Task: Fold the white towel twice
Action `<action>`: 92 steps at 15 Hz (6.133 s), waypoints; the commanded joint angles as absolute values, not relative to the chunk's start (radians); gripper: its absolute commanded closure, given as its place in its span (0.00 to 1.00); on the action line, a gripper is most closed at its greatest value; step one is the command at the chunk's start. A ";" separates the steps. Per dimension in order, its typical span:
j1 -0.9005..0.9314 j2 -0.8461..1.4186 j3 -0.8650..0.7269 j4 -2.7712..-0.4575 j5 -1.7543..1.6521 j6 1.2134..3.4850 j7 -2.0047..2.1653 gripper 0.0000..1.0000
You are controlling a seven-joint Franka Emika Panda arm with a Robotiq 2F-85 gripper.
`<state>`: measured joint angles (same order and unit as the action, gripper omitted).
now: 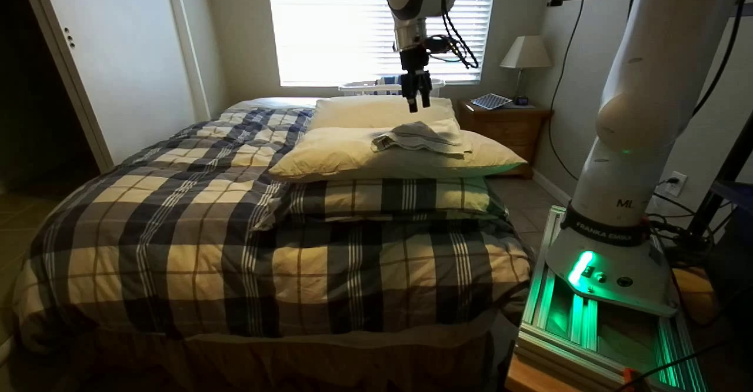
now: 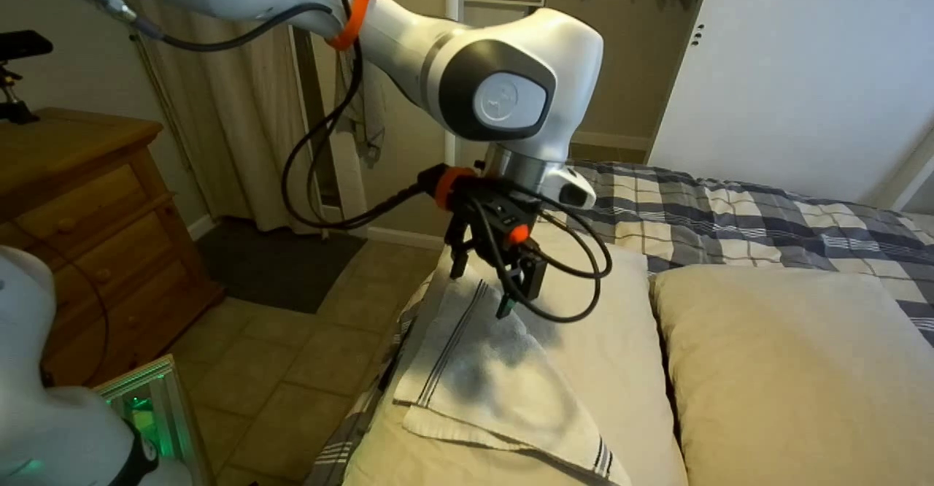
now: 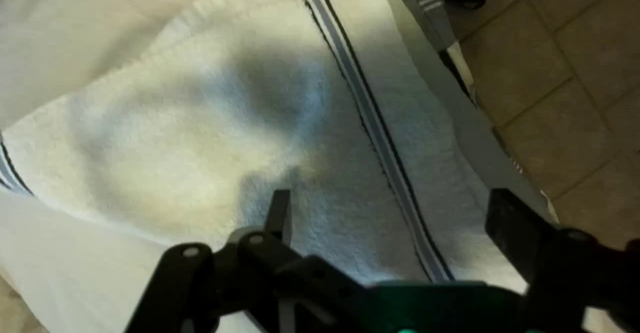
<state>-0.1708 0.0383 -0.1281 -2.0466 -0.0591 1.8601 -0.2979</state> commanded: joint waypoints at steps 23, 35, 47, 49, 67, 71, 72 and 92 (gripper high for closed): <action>-0.058 0.120 -0.008 -2.090 -0.011 2.130 -0.516 0.00; -0.062 0.122 -0.012 -2.173 -0.020 2.208 -0.670 0.61; -0.100 0.109 -0.023 -2.143 0.029 2.302 -0.718 0.99; -0.111 0.097 -0.035 -2.125 0.023 2.298 -0.718 0.99; -0.202 0.029 -0.135 -2.106 0.523 2.224 -1.217 0.99; -0.213 0.014 -0.167 -2.100 0.515 2.173 -1.272 0.99; -0.215 0.014 -0.173 -2.096 0.507 2.169 -1.286 0.99; -0.307 0.136 -0.274 -2.024 0.199 2.208 -1.335 0.99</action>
